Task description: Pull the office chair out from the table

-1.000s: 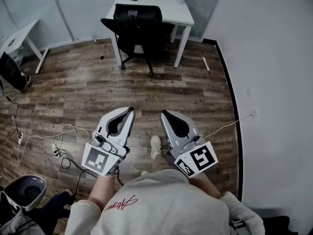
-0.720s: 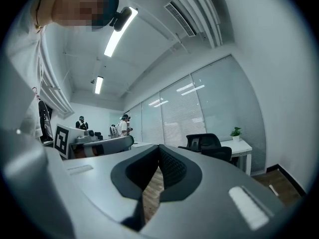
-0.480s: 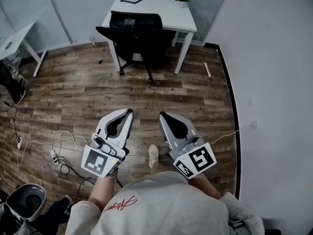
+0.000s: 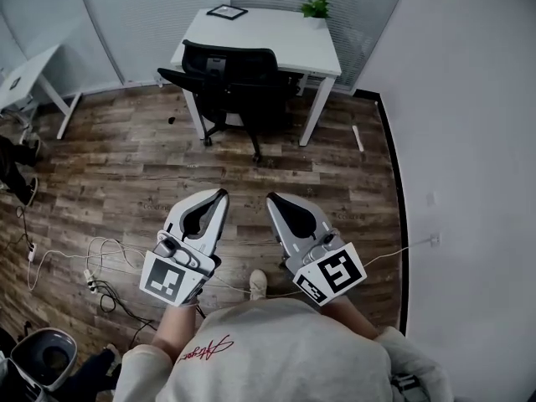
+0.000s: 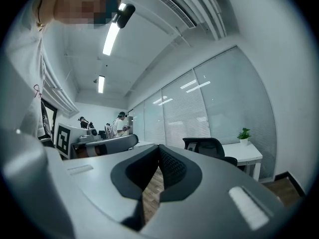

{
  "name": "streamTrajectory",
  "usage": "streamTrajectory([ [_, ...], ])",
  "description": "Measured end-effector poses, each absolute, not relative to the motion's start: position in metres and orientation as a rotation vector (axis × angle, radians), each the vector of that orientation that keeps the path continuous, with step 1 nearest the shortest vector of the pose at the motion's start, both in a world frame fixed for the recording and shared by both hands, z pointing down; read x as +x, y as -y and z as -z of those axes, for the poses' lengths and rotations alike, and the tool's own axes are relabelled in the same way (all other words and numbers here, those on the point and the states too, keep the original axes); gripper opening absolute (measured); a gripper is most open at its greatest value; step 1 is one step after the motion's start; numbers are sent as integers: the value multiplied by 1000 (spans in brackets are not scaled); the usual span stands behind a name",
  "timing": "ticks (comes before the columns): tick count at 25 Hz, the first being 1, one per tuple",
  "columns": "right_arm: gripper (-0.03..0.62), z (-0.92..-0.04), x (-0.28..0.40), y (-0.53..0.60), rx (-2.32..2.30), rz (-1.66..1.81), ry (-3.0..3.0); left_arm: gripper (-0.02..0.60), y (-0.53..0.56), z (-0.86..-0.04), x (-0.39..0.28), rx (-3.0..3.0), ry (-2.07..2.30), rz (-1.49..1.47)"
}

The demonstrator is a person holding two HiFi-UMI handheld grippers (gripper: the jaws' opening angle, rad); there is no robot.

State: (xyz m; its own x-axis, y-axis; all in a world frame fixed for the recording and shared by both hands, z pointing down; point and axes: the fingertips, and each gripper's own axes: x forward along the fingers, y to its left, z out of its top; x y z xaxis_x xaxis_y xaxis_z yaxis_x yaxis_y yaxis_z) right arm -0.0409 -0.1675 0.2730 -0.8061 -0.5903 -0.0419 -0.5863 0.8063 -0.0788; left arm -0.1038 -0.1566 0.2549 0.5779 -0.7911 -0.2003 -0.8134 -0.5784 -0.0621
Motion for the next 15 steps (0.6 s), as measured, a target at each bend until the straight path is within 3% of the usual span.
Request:
streamTrajectory([
  [15,-2,-275,-37,220,-991,136,-2895,-9,206,-253,-103,-2697,-1332,-239],
])
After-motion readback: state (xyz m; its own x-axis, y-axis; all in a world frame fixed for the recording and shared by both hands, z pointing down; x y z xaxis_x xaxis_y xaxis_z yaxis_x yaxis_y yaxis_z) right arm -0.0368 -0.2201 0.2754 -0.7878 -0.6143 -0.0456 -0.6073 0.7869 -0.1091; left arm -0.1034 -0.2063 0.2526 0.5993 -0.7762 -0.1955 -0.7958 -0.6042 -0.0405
